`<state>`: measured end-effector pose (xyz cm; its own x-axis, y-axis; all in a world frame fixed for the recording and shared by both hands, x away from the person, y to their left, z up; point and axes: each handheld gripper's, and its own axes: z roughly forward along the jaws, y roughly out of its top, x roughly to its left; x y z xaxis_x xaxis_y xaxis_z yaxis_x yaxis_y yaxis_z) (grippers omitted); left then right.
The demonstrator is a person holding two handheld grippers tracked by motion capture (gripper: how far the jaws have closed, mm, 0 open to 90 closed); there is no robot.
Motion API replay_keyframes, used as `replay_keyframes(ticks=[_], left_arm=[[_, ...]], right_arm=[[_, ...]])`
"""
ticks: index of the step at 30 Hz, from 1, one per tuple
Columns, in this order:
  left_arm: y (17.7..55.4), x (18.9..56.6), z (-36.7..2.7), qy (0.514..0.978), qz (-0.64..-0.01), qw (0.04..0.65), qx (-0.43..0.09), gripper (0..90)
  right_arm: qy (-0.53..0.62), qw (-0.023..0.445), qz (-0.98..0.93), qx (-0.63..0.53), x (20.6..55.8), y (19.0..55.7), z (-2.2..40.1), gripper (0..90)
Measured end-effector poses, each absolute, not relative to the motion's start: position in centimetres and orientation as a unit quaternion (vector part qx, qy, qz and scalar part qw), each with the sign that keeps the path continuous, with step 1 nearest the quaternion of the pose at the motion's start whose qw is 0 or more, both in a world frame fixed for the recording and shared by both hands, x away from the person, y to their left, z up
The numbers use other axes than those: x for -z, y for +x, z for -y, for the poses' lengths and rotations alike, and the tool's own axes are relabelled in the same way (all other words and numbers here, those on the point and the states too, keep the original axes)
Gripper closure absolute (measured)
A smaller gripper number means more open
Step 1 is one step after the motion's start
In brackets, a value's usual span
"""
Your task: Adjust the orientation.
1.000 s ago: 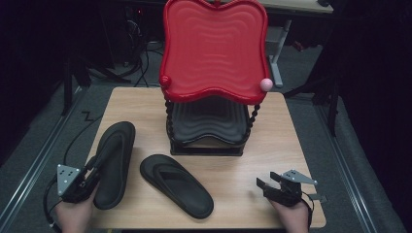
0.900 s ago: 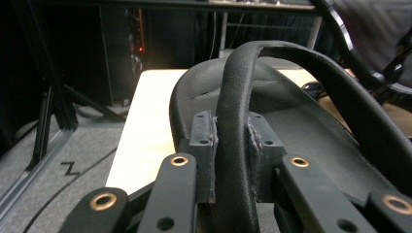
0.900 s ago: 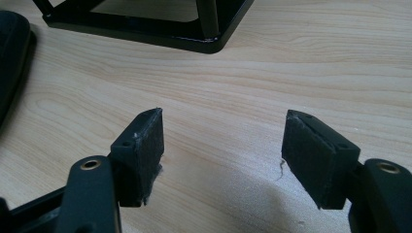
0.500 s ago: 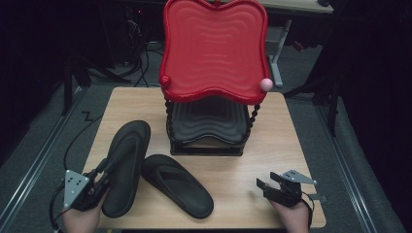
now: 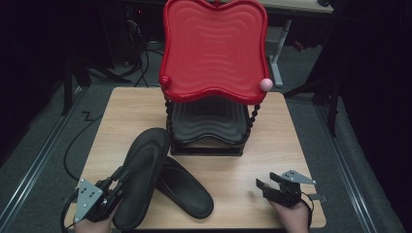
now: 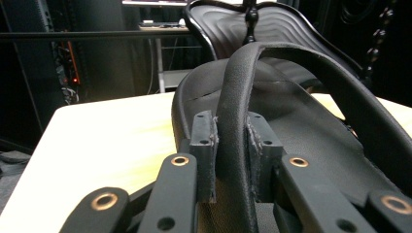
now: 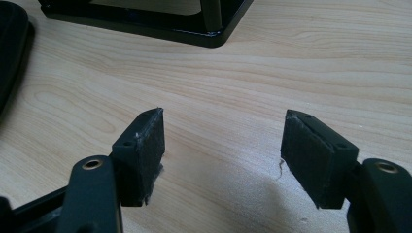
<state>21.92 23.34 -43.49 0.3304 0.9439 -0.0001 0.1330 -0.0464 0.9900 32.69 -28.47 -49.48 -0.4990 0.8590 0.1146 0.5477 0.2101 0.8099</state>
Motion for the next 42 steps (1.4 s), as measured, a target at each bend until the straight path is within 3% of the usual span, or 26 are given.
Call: replay_keyframes(ticks=[13,18,19,26,42], left_arm=[[21.6,43.3,-21.5,0.626,-0.416,0.548,-0.368,76.7],[21.7,43.4,-20.2,0.635,-0.402,0.551,-0.363,76.8],[21.6,43.4,-20.0,0.637,-0.400,0.551,-0.362,76.8],[21.9,43.5,-19.0,0.633,-0.404,0.558,-0.352,77.0],[26.2,43.1,-13.9,0.628,-0.397,0.565,-0.359,77.1]], right_arm=[[0.467,0.182,-0.756,-0.422,49.4,32.7,28.3,32.6],[0.466,0.219,-0.750,-0.416,48.9,32.3,27.6,21.0],[0.464,0.235,-0.748,-0.412,48.8,32.1,27.3,20.7],[0.448,0.224,-0.747,-0.437,48.1,31.4,26.2,20.8],[0.352,0.222,-0.741,-0.528,42.3,29.4,19.3,22.5]])
